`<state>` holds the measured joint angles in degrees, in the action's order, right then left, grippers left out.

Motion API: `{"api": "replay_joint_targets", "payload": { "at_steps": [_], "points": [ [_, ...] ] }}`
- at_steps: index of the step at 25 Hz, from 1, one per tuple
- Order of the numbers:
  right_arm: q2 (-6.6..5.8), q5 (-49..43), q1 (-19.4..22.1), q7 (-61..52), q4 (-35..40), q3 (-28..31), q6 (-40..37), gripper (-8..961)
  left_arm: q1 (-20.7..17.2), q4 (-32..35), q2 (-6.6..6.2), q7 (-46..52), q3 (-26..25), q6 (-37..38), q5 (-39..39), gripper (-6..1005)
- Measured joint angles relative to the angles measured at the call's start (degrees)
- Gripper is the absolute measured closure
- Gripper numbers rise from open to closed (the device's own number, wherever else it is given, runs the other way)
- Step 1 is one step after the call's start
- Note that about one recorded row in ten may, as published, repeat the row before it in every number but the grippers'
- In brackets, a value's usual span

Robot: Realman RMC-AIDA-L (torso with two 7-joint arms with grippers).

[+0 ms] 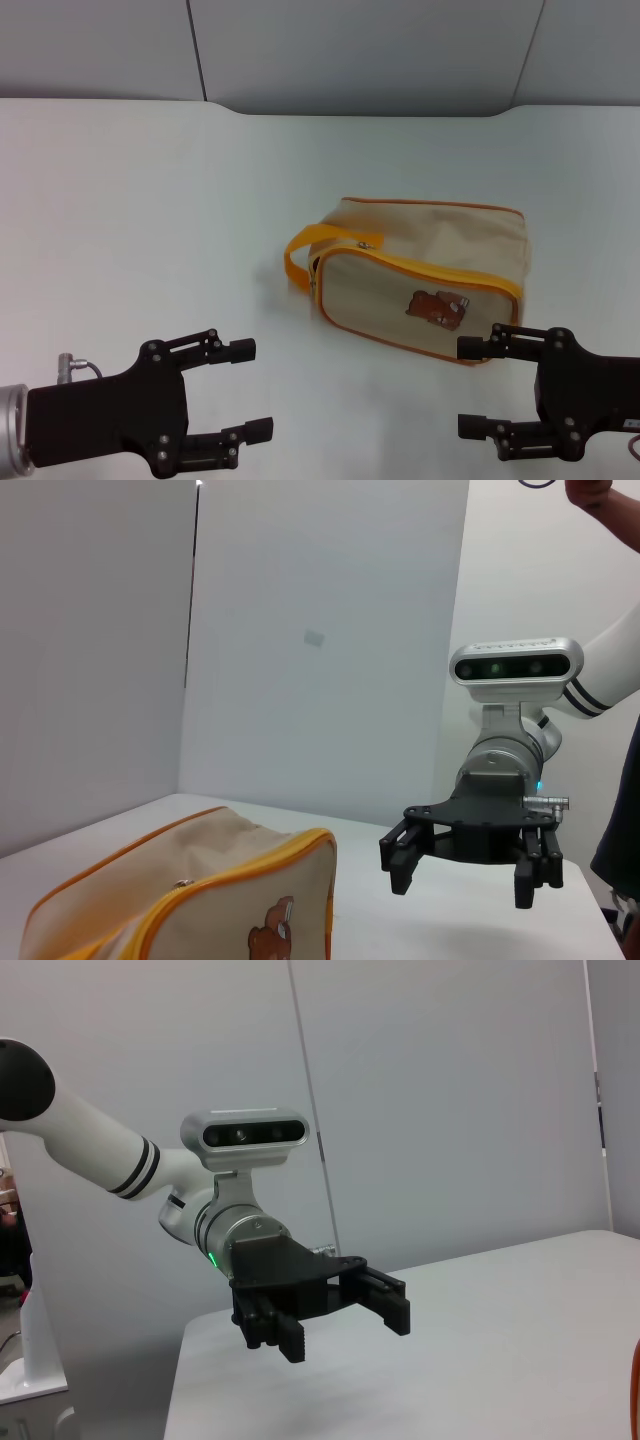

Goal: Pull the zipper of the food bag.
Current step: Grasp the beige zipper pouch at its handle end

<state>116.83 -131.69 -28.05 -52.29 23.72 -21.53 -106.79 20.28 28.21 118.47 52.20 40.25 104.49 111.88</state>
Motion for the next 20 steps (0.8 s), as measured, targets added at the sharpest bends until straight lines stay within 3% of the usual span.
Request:
{"api": "replay_joint_targets", "payload": {
  "at_steps": [9, 12, 15, 16, 20],
  "points": [
    [0.32, 0.0, 0.0, 0.0, -0.1, -0.2, 0.3, 171, 0.3, -0.3, 0.17, -0.9, -0.9, -0.9, -0.4, 210],
    [0.33, 0.0, 0.3, 0.0, -0.1, -0.2, 0.0, 171, 1.5, -2.7, 0.49, -3.8, -2.4, -4.6, -3.0, 211],
    [0.18, 0.0, 0.6, 0.0, -0.1, -0.2, -0.1, 170, 4.5, -7.8, 0.61, -7.7, -2.8, -11.5, -6.7, 211],
    [0.14, 0.0, 0.6, -0.2, -0.1, -0.2, -0.1, 170, 7.3, -11.2, 0.67, -9.9, -2.6, -16.5, -7.7, 212],
    [0.07, 0.0, 0.6, -0.6, -0.1, -0.2, -0.1, 170, 11.8, -16.4, 0.69, -12.2, -2.2, -23.3, -7.9, 212]
  ]
}}
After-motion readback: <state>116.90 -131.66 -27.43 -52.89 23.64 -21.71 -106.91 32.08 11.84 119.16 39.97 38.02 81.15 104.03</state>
